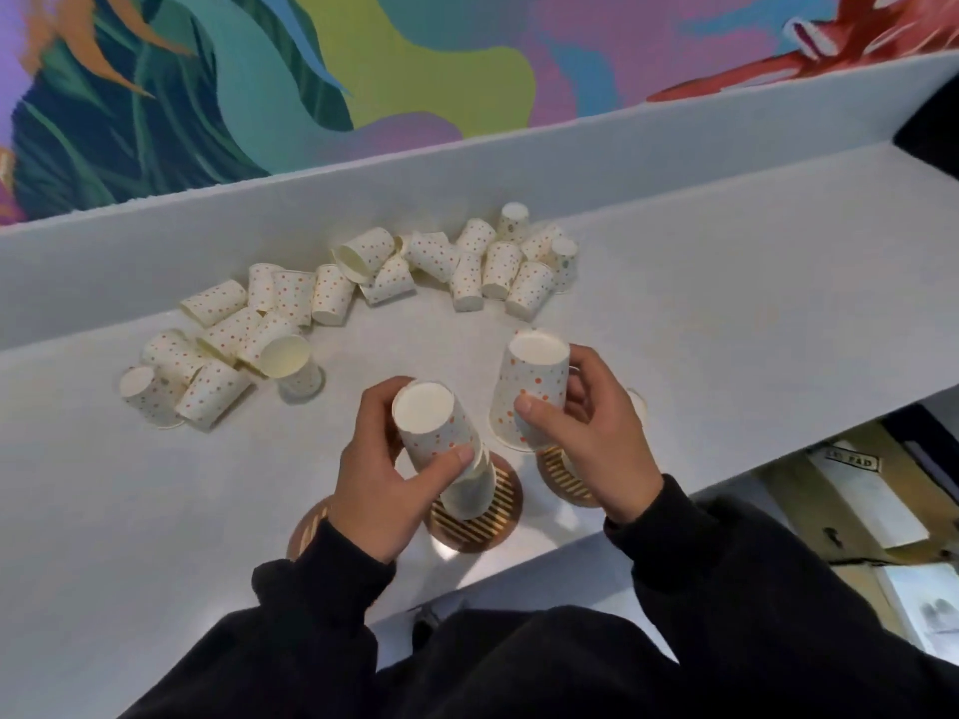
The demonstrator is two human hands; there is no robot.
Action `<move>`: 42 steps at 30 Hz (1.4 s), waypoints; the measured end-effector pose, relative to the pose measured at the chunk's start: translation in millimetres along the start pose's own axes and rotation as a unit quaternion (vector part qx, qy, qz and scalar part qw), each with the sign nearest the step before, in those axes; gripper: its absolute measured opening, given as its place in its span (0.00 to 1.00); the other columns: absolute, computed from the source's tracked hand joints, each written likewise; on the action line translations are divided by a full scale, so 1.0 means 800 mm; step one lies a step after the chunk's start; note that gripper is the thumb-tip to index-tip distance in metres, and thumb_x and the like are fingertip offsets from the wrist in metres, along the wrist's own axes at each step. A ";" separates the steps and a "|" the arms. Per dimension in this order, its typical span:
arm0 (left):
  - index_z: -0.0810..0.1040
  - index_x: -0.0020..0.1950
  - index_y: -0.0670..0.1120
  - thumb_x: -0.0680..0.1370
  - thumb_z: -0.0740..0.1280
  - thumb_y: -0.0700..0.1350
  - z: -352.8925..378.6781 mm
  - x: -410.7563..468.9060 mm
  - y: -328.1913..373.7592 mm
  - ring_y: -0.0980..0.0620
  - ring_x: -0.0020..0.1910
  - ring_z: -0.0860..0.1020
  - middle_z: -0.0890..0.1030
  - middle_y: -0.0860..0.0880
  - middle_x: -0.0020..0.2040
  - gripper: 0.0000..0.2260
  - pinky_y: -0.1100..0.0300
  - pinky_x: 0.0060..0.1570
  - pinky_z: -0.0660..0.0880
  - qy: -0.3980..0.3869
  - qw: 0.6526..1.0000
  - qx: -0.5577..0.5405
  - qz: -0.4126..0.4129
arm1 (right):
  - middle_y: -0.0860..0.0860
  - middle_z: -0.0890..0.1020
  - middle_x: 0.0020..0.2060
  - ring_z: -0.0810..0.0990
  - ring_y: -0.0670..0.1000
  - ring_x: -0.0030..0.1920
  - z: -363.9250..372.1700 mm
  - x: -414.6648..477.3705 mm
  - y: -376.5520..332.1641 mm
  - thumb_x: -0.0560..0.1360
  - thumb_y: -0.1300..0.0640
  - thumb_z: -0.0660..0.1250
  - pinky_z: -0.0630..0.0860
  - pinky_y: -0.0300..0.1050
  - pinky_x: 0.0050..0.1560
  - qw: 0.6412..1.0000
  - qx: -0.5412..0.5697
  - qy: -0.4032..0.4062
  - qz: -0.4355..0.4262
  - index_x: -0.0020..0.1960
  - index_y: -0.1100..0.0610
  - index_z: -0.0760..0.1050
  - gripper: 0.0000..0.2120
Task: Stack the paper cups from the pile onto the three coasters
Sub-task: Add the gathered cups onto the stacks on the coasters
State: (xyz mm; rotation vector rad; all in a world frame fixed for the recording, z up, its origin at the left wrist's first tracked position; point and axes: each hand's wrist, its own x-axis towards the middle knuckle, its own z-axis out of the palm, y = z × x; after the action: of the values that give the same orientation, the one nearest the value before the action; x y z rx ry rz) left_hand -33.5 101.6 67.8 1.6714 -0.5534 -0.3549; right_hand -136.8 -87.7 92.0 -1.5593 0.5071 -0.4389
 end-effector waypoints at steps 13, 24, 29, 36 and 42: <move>0.65 0.64 0.67 0.70 0.80 0.52 0.057 -0.023 -0.072 0.68 0.58 0.76 0.76 0.68 0.58 0.31 0.69 0.52 0.76 0.003 0.987 0.144 -0.069 | 0.36 0.79 0.61 0.77 0.43 0.67 0.006 -0.013 0.051 0.73 0.50 0.75 0.78 0.38 0.61 0.996 0.051 0.042 -0.059 0.67 0.44 0.69 0.26; 0.65 0.65 0.70 0.66 0.82 0.53 0.057 -0.027 -0.106 0.67 0.58 0.78 0.79 0.66 0.59 0.36 0.63 0.56 0.78 -0.022 0.981 0.153 -0.119 | 0.41 0.79 0.65 0.78 0.47 0.68 0.023 -0.008 0.044 0.74 0.57 0.78 0.78 0.46 0.66 0.991 -0.028 -0.047 -0.125 0.71 0.49 0.70 0.29; 0.65 0.63 0.73 0.68 0.81 0.57 0.051 -0.034 -0.117 0.69 0.59 0.76 0.78 0.67 0.60 0.33 0.62 0.59 0.77 -0.031 0.977 0.169 -0.123 | 0.40 0.79 0.65 0.77 0.44 0.68 0.030 0.000 0.077 0.73 0.53 0.79 0.77 0.44 0.67 0.985 -0.092 -0.104 -0.099 0.70 0.46 0.71 0.30; 0.66 0.70 0.64 0.67 0.79 0.63 0.047 -0.035 -0.127 0.61 0.61 0.78 0.79 0.63 0.63 0.35 0.52 0.63 0.78 -0.033 0.977 0.149 -0.147 | 0.36 0.80 0.62 0.78 0.41 0.66 0.031 0.007 0.116 0.70 0.50 0.81 0.78 0.43 0.66 0.978 -0.144 -0.140 -0.048 0.67 0.37 0.71 0.31; 0.64 0.70 0.66 0.69 0.78 0.62 0.047 -0.034 -0.131 0.61 0.62 0.77 0.77 0.62 0.64 0.35 0.53 0.63 0.78 -0.045 0.974 0.167 -0.146 | 0.32 0.78 0.62 0.77 0.38 0.65 0.032 0.003 0.142 0.68 0.44 0.81 0.78 0.45 0.66 0.970 -0.175 -0.171 -0.009 0.67 0.33 0.69 0.33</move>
State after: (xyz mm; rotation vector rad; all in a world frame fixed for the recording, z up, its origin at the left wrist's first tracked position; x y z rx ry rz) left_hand -59.2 96.4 -44.0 2.0776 -0.4493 -0.5777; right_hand -126.2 -71.0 -22.9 -1.9329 0.3109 -0.0870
